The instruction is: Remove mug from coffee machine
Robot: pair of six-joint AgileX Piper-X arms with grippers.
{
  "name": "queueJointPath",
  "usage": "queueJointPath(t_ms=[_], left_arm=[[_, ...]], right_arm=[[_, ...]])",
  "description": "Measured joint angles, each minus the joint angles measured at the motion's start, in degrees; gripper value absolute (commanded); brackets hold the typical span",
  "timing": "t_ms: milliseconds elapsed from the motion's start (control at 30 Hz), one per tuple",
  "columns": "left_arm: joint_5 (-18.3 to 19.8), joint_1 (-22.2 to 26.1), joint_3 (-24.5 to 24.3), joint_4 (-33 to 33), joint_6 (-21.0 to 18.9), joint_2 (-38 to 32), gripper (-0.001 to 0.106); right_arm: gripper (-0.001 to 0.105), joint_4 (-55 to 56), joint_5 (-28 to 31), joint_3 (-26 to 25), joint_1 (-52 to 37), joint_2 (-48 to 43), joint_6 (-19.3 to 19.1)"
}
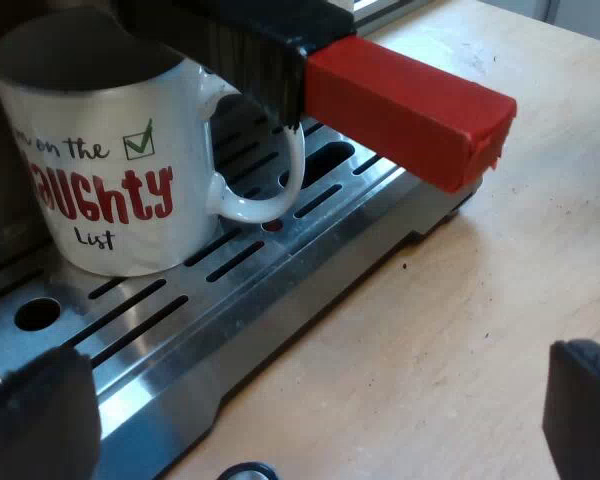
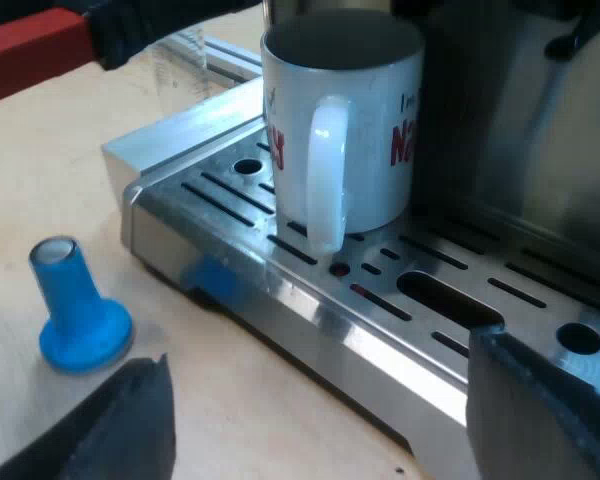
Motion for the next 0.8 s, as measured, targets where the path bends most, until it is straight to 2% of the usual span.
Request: queueJointPath(t_ms=[100, 333, 600, 800], left_arm=[[0.00, 0.00, 0.00, -0.09, -0.12, 0.00, 0.090], [0.00, 0.00, 0.00, -0.09, -0.81, 0.00, 0.090], [0.00, 0.00, 0.00, -0.14, -0.81, 0.00, 0.090], [0.00, 0.00, 0.00, -0.14, -0.81, 0.00, 0.090]], right_arm=[[0.063, -5.33, 2.27, 0.00, 1.25, 4.68, 1.43], [0.063, -17.29, 5.37, 0.00, 3.13, 15.73, 2.07], [0.063, -29.68, 5.40, -0.19, 3.11, 27.40, 4.91], [0.063, -33.78, 5.64, -2.52, 3.11, 33.73, 5.54]])
